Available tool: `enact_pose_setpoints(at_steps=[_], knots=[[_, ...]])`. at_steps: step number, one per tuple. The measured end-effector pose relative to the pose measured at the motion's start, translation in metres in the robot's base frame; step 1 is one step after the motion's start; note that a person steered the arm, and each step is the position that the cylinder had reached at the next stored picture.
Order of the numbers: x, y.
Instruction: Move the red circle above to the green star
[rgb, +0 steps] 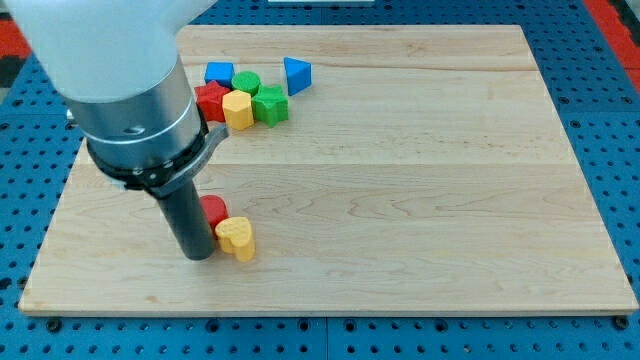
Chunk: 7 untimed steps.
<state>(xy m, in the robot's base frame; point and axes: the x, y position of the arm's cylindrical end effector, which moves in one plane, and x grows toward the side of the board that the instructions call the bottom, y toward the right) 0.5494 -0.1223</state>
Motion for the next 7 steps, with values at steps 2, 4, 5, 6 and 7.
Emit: enact_pose_setpoints(at_steps=[2, 4, 5, 6, 7], knots=[[-0.050, 0.017], [-0.085, 0.040], [-0.090, -0.013], [-0.101, -0.059], [-0.132, -0.103]])
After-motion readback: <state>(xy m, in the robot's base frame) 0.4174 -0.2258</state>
